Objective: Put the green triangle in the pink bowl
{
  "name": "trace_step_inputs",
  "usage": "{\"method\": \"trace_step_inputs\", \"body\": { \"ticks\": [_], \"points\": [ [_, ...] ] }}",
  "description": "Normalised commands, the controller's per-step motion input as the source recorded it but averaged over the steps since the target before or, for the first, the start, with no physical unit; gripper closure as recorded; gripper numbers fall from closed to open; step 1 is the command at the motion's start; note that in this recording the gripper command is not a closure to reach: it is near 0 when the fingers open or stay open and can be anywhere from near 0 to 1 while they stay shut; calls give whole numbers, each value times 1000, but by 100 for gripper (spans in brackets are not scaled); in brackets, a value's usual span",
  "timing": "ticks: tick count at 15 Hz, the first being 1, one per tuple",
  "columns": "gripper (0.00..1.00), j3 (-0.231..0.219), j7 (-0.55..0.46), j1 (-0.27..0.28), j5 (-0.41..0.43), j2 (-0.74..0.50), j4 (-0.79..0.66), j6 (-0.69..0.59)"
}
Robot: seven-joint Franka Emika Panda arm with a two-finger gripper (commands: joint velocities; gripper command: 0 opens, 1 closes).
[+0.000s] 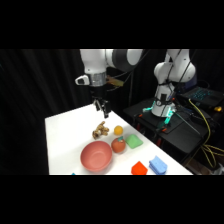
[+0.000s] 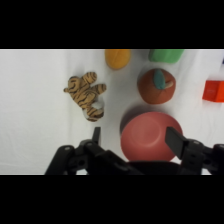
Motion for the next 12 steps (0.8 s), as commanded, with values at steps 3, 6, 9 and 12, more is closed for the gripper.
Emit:
{"method": "trace_step_inputs", "body": {
  "ticks": [3,6,9,12],
  "points": [
    [0,24,-6,-23,12,0,10,2],
    [0,47,84,16,-31,15,3,45],
    [0,62,175,62,-83,20,-39,114],
    [0,67,184,80,-58,-28,-145,175]
  ]
}}
